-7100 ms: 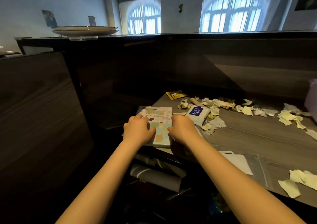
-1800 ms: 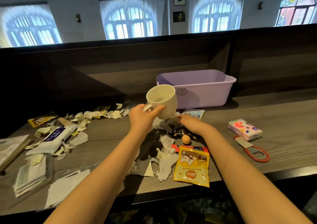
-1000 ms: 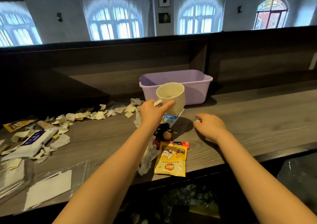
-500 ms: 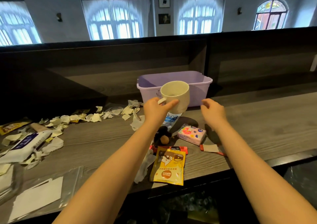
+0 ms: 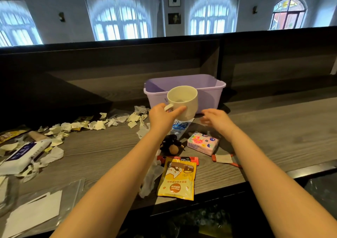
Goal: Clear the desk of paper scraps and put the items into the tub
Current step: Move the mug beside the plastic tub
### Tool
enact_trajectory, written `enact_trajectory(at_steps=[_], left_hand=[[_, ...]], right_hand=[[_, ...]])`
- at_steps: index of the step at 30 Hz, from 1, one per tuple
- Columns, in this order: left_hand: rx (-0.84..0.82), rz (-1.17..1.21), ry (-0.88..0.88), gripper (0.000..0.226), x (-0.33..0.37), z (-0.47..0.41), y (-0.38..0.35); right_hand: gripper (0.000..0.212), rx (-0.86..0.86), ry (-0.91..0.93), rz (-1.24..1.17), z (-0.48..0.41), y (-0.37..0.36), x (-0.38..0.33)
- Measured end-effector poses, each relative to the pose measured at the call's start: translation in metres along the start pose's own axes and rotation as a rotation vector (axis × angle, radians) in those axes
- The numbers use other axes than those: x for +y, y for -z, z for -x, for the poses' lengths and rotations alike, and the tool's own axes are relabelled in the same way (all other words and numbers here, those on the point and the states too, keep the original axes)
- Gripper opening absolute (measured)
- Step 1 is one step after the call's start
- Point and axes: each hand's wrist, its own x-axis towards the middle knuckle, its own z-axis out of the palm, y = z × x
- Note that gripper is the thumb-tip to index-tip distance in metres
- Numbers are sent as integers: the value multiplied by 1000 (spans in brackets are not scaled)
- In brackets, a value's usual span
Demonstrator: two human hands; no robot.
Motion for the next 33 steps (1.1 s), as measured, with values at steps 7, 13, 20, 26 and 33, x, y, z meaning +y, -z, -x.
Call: enact_trajectory(at_steps=[7, 13, 20, 26, 33], left_hand=[[-186, -68, -36, 31, 8, -12, -31], [-410, -109, -37, 28, 3, -20, -56], [-562, -218, -11, 24, -9, -23, -63], [-536, -394, -63, 35, -1, -20, -63], [-394, -477, -40, 52, 9, -10, -29]], right_hand=[[43, 162, 81, -209, -4, 20, -6], [37, 218, 52, -185, -7, 28, 11], [39, 280, -12, -40, -15, 29, 28], [45, 331, -44, 43, -12, 22, 30], [47, 464, 90, 364, 10, 13, 15]])
